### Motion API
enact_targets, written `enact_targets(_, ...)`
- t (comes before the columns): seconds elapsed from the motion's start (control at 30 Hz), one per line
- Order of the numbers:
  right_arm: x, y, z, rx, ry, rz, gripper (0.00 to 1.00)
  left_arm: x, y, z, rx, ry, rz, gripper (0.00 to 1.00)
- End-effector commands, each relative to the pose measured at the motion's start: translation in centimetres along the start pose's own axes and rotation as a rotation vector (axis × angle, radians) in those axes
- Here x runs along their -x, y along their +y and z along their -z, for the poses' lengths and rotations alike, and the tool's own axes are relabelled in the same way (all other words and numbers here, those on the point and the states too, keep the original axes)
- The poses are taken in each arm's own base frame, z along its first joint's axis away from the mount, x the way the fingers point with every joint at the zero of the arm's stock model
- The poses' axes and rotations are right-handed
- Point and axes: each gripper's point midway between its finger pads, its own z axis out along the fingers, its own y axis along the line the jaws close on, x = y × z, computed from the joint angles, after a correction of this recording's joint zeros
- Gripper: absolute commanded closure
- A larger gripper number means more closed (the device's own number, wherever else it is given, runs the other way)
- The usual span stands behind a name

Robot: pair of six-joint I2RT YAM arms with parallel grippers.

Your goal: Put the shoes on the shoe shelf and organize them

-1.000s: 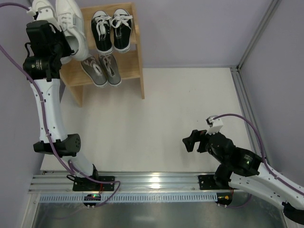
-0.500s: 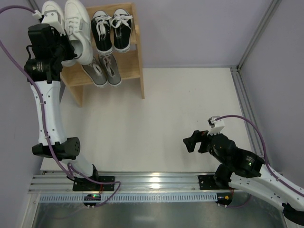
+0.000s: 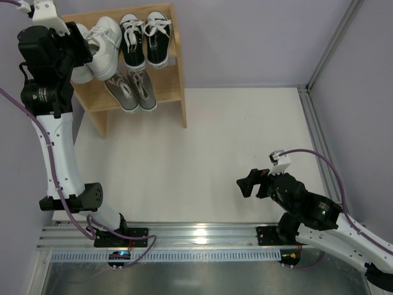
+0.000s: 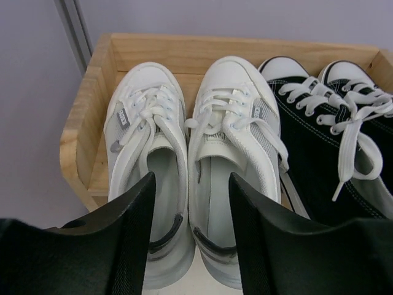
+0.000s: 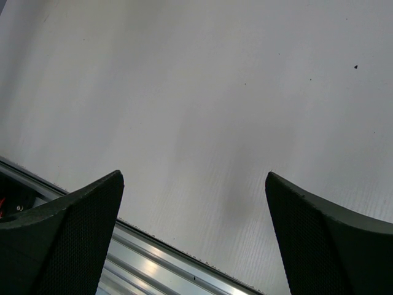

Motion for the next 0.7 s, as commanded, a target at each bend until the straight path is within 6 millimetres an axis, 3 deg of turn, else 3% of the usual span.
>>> enact_targets(0.0, 0.7, 0.5, 0.1, 0.02, -0.024, -0.005, 0.03, 5.0, 0.4, 2.9, 0.029, -0.153, 0.019, 0.49)
enact_targets(0.23, 0.7, 0.5, -0.1, 0.014, -0.02, 0.005, 0.03, 8.2, -1.0, 5.5, -0.042, -0.242, 0.098, 0.44)
enact_targets(0.3, 0.7, 0.5, -0.2, 0.01, -0.017, 0.008, 0.03, 7.5, -1.5, 6.5, -0.064, -0.206, 0.156, 0.44)
enact_targets(0.37, 0.5, 0.4, -0.2, 0.005, -0.012, 0.008, 0.03, 5.5, -2.6, 6.7, -0.109, -0.13, 0.223, 0.44)
enact_targets(0.43, 0.5, 0.3, -0.3, 0.001, -0.01, 0.01, 0.03, 4.4, -3.4, 8.4, -0.155, -0.09, 0.256, 0.67)
enact_targets(0.47, 0.5, 0.4, -0.3, 0.003, -0.01, 0.009, 0.03, 2.0, -3.7, 7.9, -0.161, -0.023, 0.279, 0.97)
enact_targets(0.53, 0.5, 0.3, -0.3, 0.001, -0.01, 0.008, 0.03, 2.5, -4.7, 10.2, -0.225, -0.059, 0.319, 1.0)
enact_targets(0.57, 0.4, 0.3, -0.3, 0.0, -0.006, 0.01, 0.03, 0.4, -5.3, 9.7, -0.255, -0.004, 0.334, 1.0)
enact_targets(0.63, 0.5, 0.4, -0.3, 0.0, -0.006, 0.007, 0.03, 0.5, -5.6, 11.7, -0.276, -0.019, 0.347, 1.0)
enact_targets(0.67, 0.3, 0.2, -0.3, -0.011, 0.005, 0.012, 0.03, -0.3, -5.4, 11.8, -0.262, -0.001, 0.348, 1.0)
